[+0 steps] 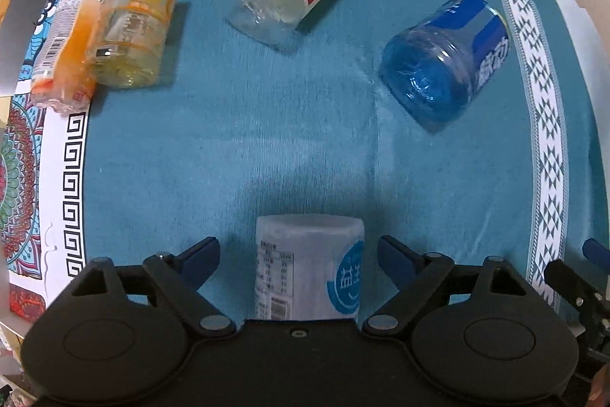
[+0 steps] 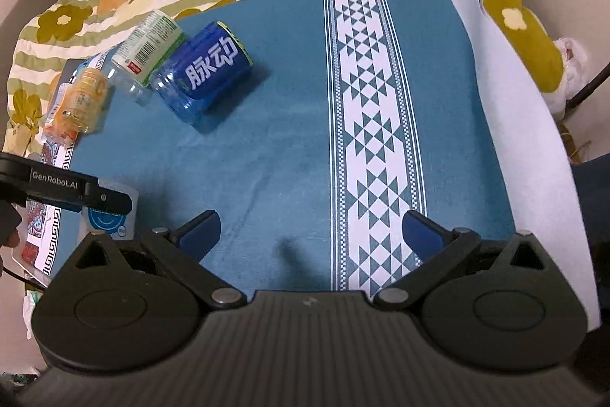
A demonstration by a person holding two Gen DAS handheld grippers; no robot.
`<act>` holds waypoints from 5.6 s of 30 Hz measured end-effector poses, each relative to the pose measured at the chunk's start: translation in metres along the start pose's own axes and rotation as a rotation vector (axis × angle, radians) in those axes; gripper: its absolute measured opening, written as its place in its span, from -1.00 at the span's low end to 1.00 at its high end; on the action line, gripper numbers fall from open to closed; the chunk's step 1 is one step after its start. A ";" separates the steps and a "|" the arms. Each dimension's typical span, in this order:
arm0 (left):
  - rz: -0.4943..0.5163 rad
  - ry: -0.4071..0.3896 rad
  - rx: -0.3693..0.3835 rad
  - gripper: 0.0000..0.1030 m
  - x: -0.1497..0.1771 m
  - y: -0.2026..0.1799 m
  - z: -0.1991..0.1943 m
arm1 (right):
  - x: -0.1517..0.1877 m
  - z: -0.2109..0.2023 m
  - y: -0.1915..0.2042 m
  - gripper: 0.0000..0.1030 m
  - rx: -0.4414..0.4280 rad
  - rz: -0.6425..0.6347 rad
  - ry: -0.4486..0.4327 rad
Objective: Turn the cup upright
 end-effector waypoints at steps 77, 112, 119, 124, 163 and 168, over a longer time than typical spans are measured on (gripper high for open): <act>0.144 -0.844 -0.032 1.00 0.106 -0.013 -0.029 | 0.028 0.008 0.052 1.00 0.017 -0.191 -0.025; 0.061 -0.570 -0.013 1.00 0.167 0.062 -0.152 | 0.057 -0.127 0.097 1.00 0.170 -0.104 -0.196; 0.098 -0.572 -0.028 1.00 0.169 0.061 -0.151 | 0.063 -0.130 0.100 1.00 0.184 -0.095 -0.203; 0.104 -0.573 -0.034 1.00 0.168 0.061 -0.151 | 0.063 -0.131 0.102 1.00 0.194 -0.089 -0.212; 0.117 -0.571 -0.061 1.00 0.156 0.057 -0.147 | 0.053 -0.128 0.100 1.00 0.208 -0.084 -0.212; 0.109 -0.572 -0.075 1.00 0.155 0.060 -0.148 | 0.054 -0.128 0.101 1.00 0.207 -0.083 -0.213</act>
Point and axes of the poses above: each gripper's, at about its wrist camera, not at the fingertips, and z roughly the way its jaws point, y to its left, x to its underside, the point moved 5 cm from there along z, roughly the way its jaws point, and after that the axes turned 7 degrees about x, right-handed, at the moved point
